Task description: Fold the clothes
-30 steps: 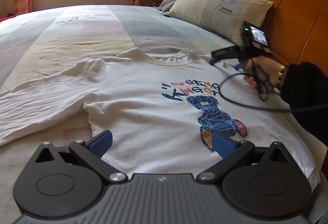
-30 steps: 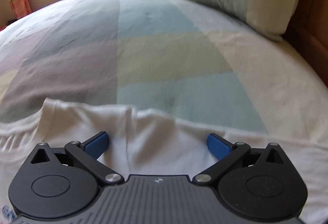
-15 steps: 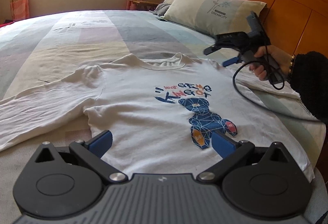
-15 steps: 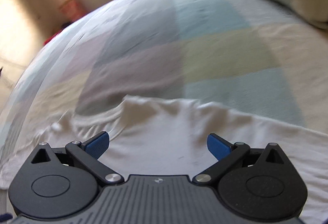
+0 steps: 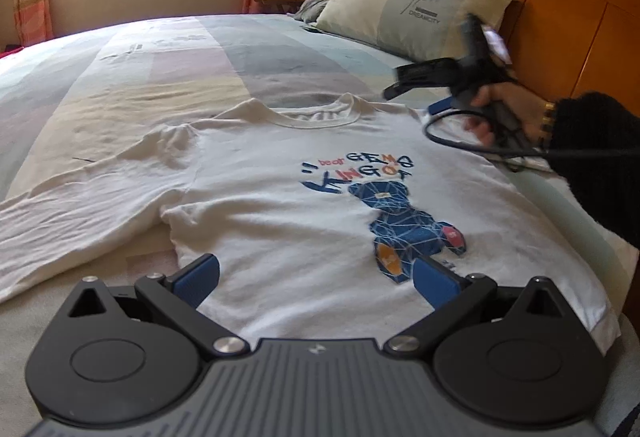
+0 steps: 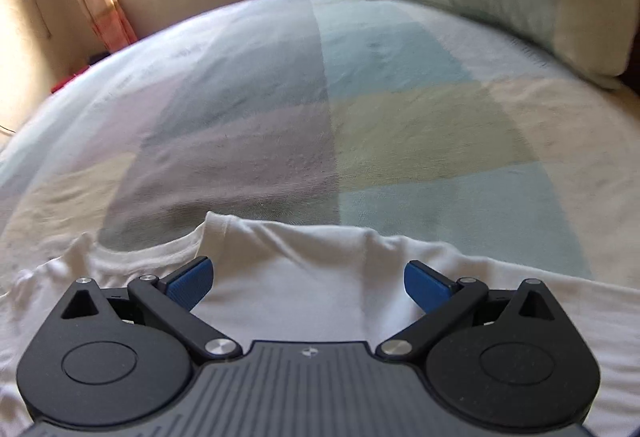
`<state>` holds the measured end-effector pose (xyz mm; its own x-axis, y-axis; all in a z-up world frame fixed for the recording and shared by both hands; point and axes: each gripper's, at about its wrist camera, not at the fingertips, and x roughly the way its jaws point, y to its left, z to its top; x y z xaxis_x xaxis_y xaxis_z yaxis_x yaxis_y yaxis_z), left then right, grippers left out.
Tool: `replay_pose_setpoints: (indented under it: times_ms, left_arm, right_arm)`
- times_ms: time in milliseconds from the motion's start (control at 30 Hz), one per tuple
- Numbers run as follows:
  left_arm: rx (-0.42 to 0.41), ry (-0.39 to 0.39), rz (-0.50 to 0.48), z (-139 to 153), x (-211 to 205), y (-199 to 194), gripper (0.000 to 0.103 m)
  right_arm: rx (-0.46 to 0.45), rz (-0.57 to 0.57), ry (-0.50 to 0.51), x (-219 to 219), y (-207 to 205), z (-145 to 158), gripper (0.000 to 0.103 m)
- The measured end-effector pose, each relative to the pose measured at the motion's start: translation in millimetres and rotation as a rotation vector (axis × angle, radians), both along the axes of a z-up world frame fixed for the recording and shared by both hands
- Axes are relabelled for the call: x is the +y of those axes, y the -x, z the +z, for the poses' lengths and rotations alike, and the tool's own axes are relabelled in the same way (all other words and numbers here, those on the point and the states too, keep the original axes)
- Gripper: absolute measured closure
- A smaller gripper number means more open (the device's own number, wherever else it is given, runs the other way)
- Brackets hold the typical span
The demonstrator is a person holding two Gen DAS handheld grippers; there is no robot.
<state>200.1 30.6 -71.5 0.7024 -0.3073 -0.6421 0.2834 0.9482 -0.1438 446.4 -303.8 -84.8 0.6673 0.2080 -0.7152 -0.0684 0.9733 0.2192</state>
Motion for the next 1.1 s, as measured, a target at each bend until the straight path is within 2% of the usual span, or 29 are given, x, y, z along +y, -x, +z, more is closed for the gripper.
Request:
replay_pose_setpoints:
  times_ms: [67, 200, 333, 467, 633, 800, 933, 1100]
  left_arm:
    - [0.0, -0.009, -0.014, 1.8, -4.7, 3.0, 0.001]
    - [-0.001, -0.025, -0.035, 4.5, -15.4, 8.4, 0.001]
    - [0.012, -0.024, -0.055, 4.2, -26.7, 9.6, 0.001]
    - [0.031, -0.03, -0.07, 1.5, -41.3, 6.1, 0.001]
    - [0.034, -0.054, -0.109, 3.4, -64.3, 3.9, 0.001]
    - [0.027, -0.073, -0.135, 8.4, -78.7, 5.0, 0.001]
    - [0.021, -0.085, -0.154, 13.0, -89.1, 6.4, 0.001]
    - [0.014, -0.102, -0.177, 18.5, -101.5, 8.4, 0.001]
  right_arm:
    - [-0.021, -0.014, 0.022, -20.3, 20.1, 11.5, 0.0]
    - [-0.056, -0.15, 0.176, -80.8, 63.3, 19.6, 0.0]
    - [-0.045, -0.306, 0.203, -150.6, 101.6, 3.1, 0.0]
    - [-0.046, -0.369, 0.184, -203.9, 135.7, -26.5, 0.0]
    - [-0.106, -0.3, 0.199, -218.4, 179.9, -36.9, 0.0]
    - [-0.082, -0.298, 0.176, -230.3, 199.5, -25.9, 0.0]
    - [-0.169, -0.336, 0.14, -237.7, 193.9, -7.8, 0.0]
    - [-0.087, -0.448, 0.222, -252.9, 164.3, -27.8, 0.0]
